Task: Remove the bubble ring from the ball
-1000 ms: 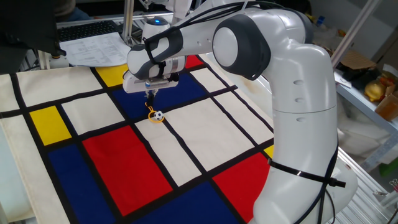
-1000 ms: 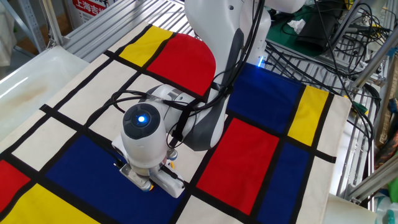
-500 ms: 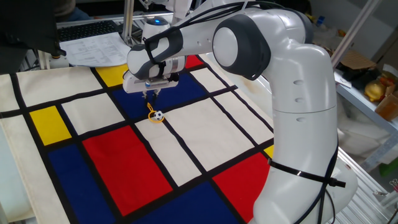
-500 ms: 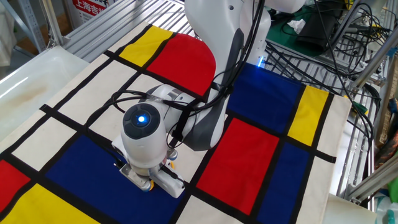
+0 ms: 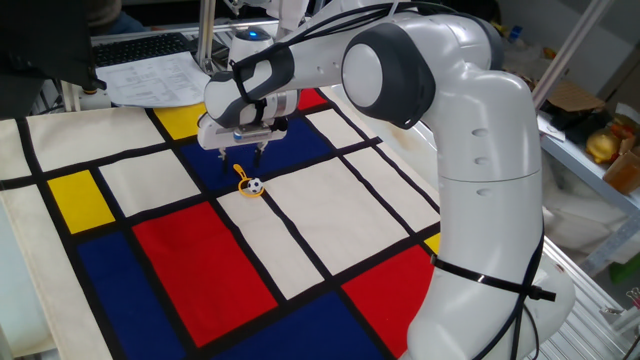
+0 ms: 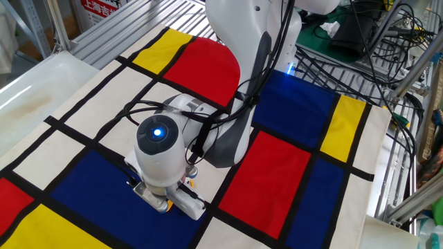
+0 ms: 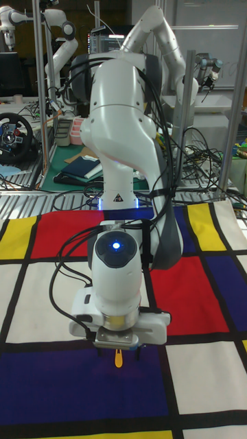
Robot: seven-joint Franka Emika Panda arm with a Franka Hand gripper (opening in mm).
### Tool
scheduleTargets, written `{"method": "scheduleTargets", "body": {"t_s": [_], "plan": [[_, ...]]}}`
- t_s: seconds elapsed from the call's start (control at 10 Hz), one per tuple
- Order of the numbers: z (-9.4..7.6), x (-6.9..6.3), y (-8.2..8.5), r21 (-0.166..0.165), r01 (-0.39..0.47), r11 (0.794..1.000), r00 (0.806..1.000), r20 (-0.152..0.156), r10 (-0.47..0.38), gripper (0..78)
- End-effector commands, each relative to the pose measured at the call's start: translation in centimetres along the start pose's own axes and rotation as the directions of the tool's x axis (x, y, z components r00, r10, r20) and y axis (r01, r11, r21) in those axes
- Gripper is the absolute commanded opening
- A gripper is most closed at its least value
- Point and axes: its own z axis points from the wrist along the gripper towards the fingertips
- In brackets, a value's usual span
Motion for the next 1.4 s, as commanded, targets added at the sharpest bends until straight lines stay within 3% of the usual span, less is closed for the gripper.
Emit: {"method": "scheduleTargets", "body": {"t_s": [0.1,0.4,0.5,1.4], "plan": [[-0.15,-0.13,0.0,0.002,-0.006,1.0,1.0,0.003,0.006,77.4],[-0.15,-0.13,0.0,0.002,-0.006,1.0,1.0,0.003,0.006,77.4],[0.71,-0.04,0.19,-0.003,0.001,1.0,1.0,0.003,-0.001,77.4],[0.58,0.15,0.45,0.005,0.012,1.0,1.0,0.001,-0.012,77.4]]}}
